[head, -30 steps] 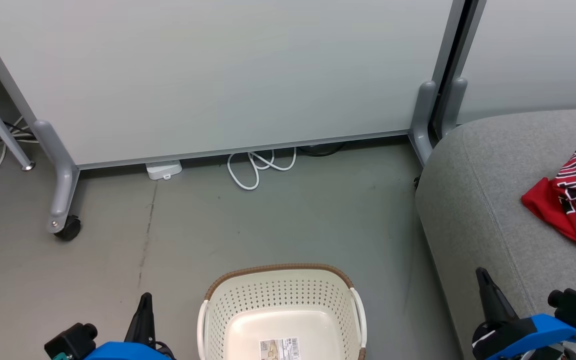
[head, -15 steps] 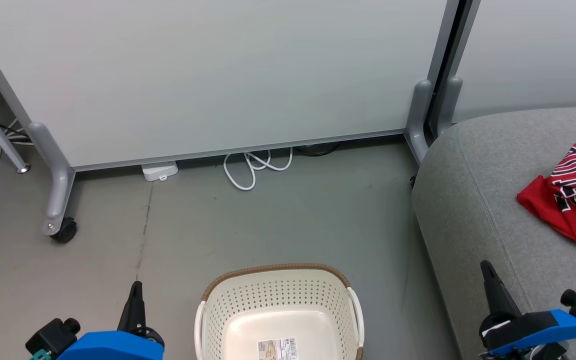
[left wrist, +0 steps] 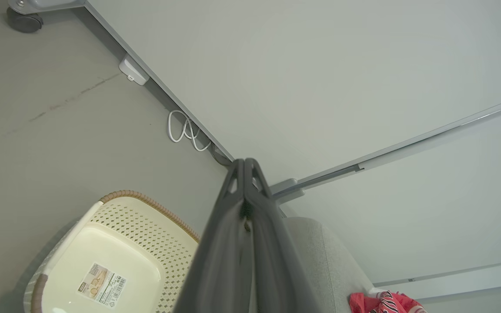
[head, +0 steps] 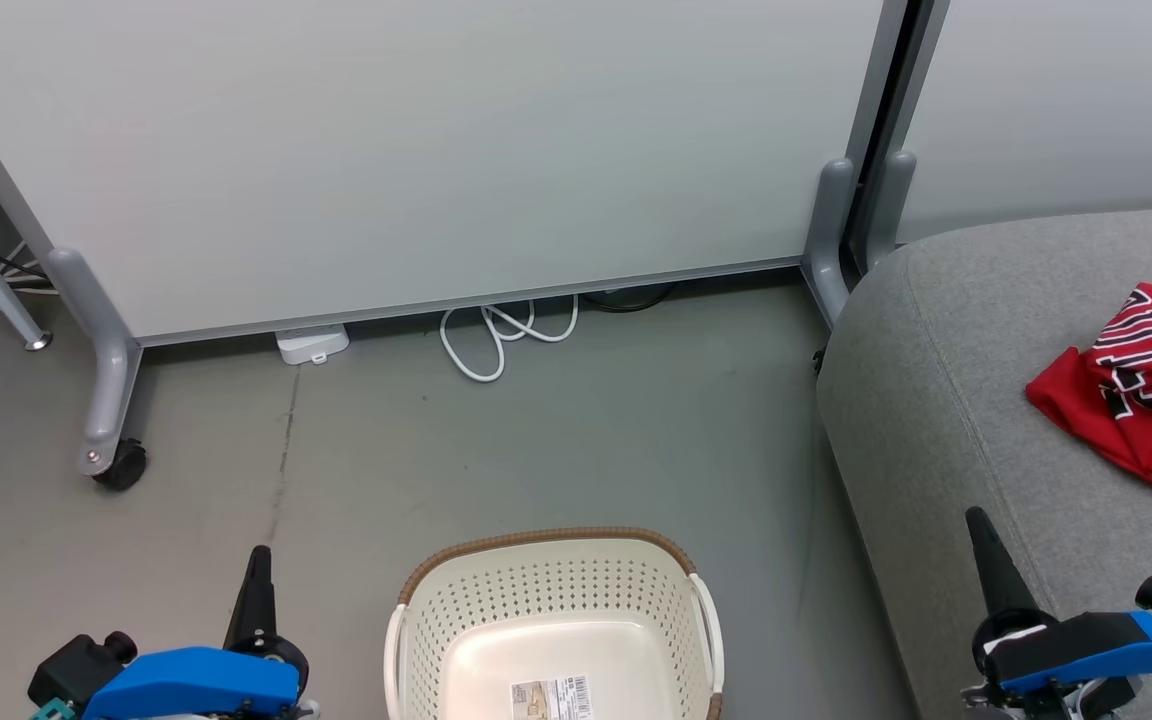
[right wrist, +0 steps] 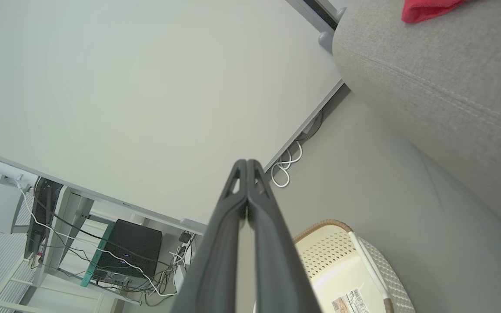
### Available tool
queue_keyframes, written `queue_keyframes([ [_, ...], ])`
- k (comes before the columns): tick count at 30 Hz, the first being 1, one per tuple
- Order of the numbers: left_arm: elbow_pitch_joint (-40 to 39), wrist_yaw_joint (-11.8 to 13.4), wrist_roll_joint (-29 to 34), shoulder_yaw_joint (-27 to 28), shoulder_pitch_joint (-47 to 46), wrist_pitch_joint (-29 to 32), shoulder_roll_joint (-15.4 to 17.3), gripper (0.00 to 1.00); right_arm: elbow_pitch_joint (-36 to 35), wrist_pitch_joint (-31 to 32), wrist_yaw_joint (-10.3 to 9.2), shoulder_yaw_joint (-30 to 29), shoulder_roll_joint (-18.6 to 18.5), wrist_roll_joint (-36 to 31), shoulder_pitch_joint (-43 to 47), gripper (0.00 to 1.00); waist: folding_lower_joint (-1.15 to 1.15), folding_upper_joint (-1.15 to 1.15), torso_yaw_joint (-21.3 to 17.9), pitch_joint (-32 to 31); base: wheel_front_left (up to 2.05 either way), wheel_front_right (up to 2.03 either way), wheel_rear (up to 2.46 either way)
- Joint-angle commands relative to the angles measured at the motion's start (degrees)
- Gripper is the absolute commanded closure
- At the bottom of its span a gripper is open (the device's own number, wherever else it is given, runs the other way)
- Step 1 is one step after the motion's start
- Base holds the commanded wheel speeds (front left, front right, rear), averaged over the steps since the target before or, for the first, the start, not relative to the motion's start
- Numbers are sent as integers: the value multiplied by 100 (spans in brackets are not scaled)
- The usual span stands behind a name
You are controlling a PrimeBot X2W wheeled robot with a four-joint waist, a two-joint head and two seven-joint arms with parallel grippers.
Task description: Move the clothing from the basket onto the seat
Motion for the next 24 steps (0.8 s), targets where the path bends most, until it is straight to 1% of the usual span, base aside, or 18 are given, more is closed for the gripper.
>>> queue_keyframes([
  [1,-92,-6,-101,47,-172,29,13,100,-78,24,2,-9,-42,135,-155,100,0,0,-3,0,0,0,0],
  [24,-369,-9,-1312,286,-259,372,-20,100,-124,190,2,-46,-51,1541,-228,100,0,0,-96,2,0,0,0],
])
